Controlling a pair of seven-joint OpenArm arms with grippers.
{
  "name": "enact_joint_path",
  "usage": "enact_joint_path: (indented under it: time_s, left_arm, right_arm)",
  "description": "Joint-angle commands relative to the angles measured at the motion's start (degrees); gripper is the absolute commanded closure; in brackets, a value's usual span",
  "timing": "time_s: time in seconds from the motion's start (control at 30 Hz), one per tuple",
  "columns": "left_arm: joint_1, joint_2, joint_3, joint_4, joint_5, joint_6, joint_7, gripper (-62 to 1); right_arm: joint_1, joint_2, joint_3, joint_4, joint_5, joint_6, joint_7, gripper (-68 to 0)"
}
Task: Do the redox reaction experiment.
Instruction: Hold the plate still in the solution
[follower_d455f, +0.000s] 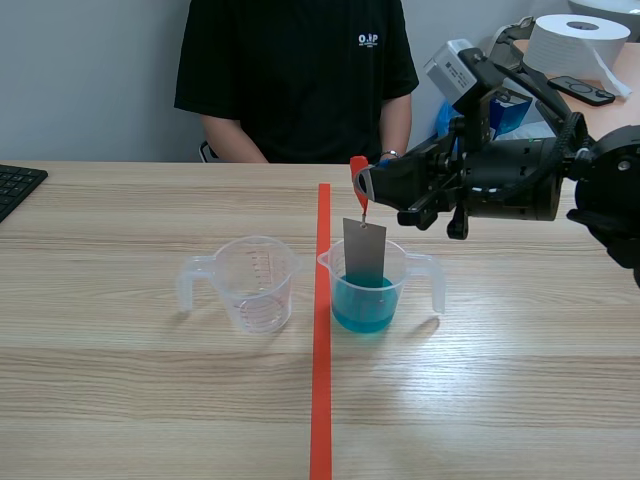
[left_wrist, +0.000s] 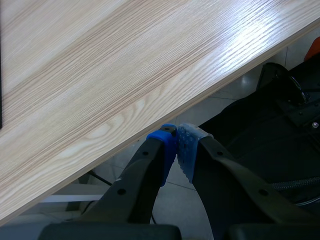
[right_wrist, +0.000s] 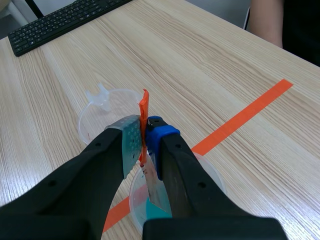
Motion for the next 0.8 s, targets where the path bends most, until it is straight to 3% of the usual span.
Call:
enact_joint_path:
  time_s: [0.0, 0.43, 0.77]
  left_arm:
    - [0.46, 0.13, -0.37, 0.35, -0.33, -0.11, -0.96, -4.0]
    - [0.48, 0.13, -0.37, 0.35, -0.35, -0.11, -0.94, -4.0]
    - [0.48, 0.13, -0.37, 0.35, -0.35, -0.11, 0.07, -4.0]
  right_arm:
    - [0.96, 0.33, 0.02, 0.15, -0.39, 0.63, -0.39, -1.7]
    - [0.96, 0.55, 0.07, 0.76, -0.37, 0.63, -0.66, -1.7]
    - [0.96, 0.81, 3.06, 6.47, 0.28, 0.63, -4.55, -1.7]
